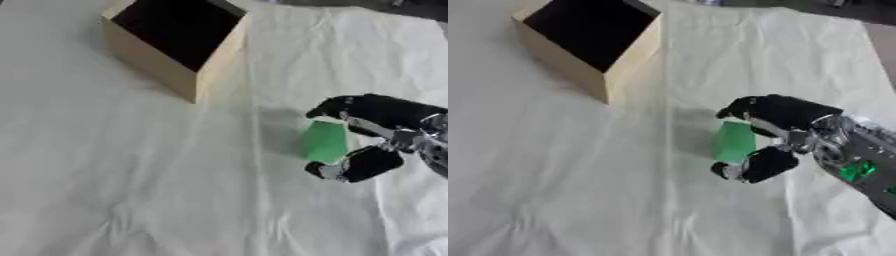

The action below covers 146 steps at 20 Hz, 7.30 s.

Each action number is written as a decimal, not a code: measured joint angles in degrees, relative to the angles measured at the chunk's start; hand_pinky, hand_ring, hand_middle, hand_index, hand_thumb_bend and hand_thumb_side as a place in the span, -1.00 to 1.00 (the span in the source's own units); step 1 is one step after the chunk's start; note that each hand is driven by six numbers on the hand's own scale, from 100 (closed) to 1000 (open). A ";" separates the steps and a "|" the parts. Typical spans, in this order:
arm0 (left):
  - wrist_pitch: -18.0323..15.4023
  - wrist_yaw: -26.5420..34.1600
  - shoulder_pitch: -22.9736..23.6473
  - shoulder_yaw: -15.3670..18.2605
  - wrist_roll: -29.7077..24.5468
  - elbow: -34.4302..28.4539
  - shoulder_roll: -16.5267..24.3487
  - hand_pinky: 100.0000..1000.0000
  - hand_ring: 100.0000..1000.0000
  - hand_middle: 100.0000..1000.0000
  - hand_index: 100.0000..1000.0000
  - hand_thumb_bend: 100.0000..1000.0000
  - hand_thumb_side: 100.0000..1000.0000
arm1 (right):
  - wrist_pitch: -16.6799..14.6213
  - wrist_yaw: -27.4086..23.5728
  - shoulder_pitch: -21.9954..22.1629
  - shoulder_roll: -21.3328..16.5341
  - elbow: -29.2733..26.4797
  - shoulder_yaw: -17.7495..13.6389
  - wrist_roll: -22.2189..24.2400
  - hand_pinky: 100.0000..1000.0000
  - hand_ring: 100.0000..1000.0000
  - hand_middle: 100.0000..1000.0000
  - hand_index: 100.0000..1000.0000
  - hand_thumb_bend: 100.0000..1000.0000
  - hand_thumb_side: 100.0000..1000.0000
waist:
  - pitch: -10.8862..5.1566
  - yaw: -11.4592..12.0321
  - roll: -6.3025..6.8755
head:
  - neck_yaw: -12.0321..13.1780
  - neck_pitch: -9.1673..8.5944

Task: Pick up objects on the table and place them in the box.

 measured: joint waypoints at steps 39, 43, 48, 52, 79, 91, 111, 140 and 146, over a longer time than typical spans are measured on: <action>1.14 -0.02 0.24 -0.34 -0.90 0.00 -0.54 0.10 0.47 0.48 0.63 -0.61 0.07 | 2.65 -11.89 0.52 1.45 3.63 -1.82 -4.26 0.35 0.44 0.08 0.49 -1.00 -1.00 | 0.61 0.06 -0.15 | -0.73 -0.92; 1.20 0.00 0.24 -0.34 -0.96 0.00 -0.54 0.10 0.47 0.48 0.63 -0.61 0.06 | 3.09 -14.76 0.42 -0.14 -0.16 -3.75 -4.78 0.35 0.44 0.07 0.49 -1.00 -1.00 | 0.16 0.06 -0.33 | -0.37 -0.94; 1.17 0.23 0.42 -0.34 -1.03 0.00 -0.54 0.11 0.47 0.48 0.63 -0.61 0.06 | 1.16 -18.65 -2.85 -1.80 -1.20 -7.20 -5.78 0.34 0.39 0.03 0.49 -1.00 -1.00 | -1.15 0.64 -0.44 | -0.87 -0.90; 1.09 0.51 0.54 -0.36 -1.39 0.00 -0.54 0.11 0.47 0.48 0.63 -0.62 0.06 | 0.97 -21.12 -7.53 -2.02 -1.48 -9.01 -5.52 0.34 0.38 0.02 0.48 -1.00 -1.00 | -1.92 2.14 -0.72 | -3.07 -0.59; 0.97 3.06 -1.52 -2.50 -4.55 0.00 -0.50 0.08 0.44 0.48 0.62 -0.69 0.09 | -9.62 -10.78 -35.37 17.18 31.57 -11.75 -11.78 0.34 0.29 -0.05 0.49 -1.00 -0.99 | -0.61 14.40 -5.51 | -17.55 -0.97; 1.09 3.53 -1.87 -2.73 -5.06 0.00 -1.03 0.08 0.43 0.48 0.62 -0.70 0.10 | -12.26 -6.79 -36.89 22.32 37.50 -10.84 -11.31 0.33 0.30 -0.04 0.49 -1.00 -1.00 | 0.09 15.07 -5.51 | -22.40 -1.45; 1.35 4.00 -1.86 -2.82 -6.21 0.00 -1.90 0.06 0.42 0.48 0.62 -0.72 0.12 | -18.28 4.11 -35.91 24.82 40.20 -7.75 -7.05 0.39 0.43 0.13 0.54 -1.00 -1.00 | 0.68 15.08 -5.52 | -23.13 -1.94; 2.03 5.51 -1.19 -2.80 -6.82 0.00 -2.78 0.05 0.42 0.48 0.62 -0.72 0.14 | -24.16 10.14 -36.48 25.34 39.83 -9.20 0.83 0.60 0.71 0.53 0.80 -0.88 -0.25 | 0.57 15.08 -5.52 | -23.16 -1.95; 2.28 5.50 -0.73 -2.74 -6.91 0.00 -3.02 0.05 0.42 0.48 0.62 -0.72 0.14 | -21.90 5.52 -37.11 24.31 34.62 -10.60 -2.02 0.59 0.66 0.43 0.77 -1.00 -0.43 | -0.31 14.65 -5.52 | -22.25 -1.85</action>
